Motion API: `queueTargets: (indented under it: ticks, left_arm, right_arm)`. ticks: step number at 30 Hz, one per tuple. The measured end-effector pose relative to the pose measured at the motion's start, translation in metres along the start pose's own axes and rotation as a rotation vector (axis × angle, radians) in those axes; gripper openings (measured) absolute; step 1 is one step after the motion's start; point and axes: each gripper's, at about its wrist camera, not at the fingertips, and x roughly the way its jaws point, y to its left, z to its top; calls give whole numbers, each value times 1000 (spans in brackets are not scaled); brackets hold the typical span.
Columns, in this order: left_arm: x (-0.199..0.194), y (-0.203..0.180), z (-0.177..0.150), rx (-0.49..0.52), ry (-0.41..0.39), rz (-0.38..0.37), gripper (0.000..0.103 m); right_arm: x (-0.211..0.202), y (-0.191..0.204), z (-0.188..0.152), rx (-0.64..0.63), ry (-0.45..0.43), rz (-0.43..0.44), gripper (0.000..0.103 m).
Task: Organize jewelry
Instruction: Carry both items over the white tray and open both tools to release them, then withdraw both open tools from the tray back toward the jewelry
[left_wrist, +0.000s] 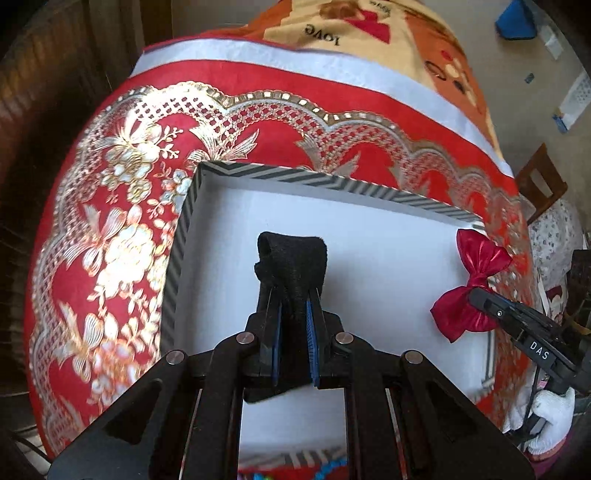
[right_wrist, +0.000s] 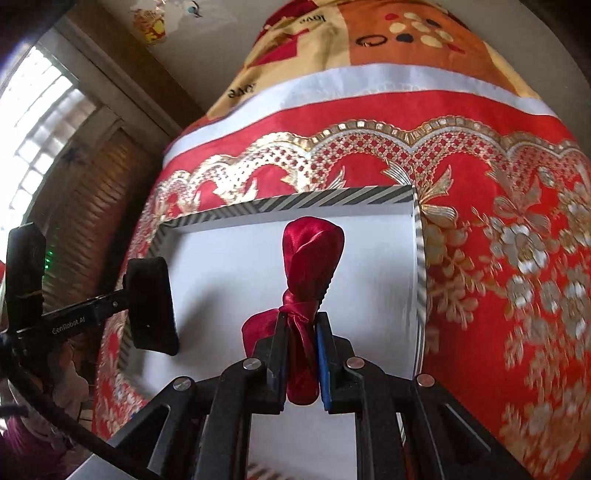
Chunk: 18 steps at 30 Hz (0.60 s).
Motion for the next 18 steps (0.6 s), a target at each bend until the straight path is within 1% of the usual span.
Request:
queueTargets:
  ticks: [5, 7, 8, 9, 10, 11, 12, 14, 18]
  left_arm:
    - [18, 5, 17, -23, 11, 7, 11]
    - [21, 6, 18, -25, 7, 7, 15]
    - [22, 6, 18, -19, -1, 12, 21]
    - [22, 6, 19, -12, -8, 17, 31]
    - [23, 5, 20, -9, -17, 18, 36]
    - [24, 6, 19, -13, -26, 11, 44]
    - [25, 7, 20, -19, -27, 6, 46]
    - [25, 9, 19, -34, -31, 9, 47]
    - [15, 9, 15, -32, -57, 31, 47]
  right_arm:
    - [23, -10, 17, -25, 5, -36, 12]
    - [31, -15, 22, -28, 4, -65, 12]
    - [34, -18, 24, -29, 4, -81, 12]
    - [35, -20, 25, -29, 2, -91, 19]
    - [36, -22, 26, -26, -2, -96, 24]
    - [34, -23, 26, -27, -18, -92, 34]
    - [32, -23, 26, -30, -29, -84, 39]
    - [28, -21, 24, -36, -29, -85, 42]
    - [19, -18, 17, -36, -33, -73, 42]
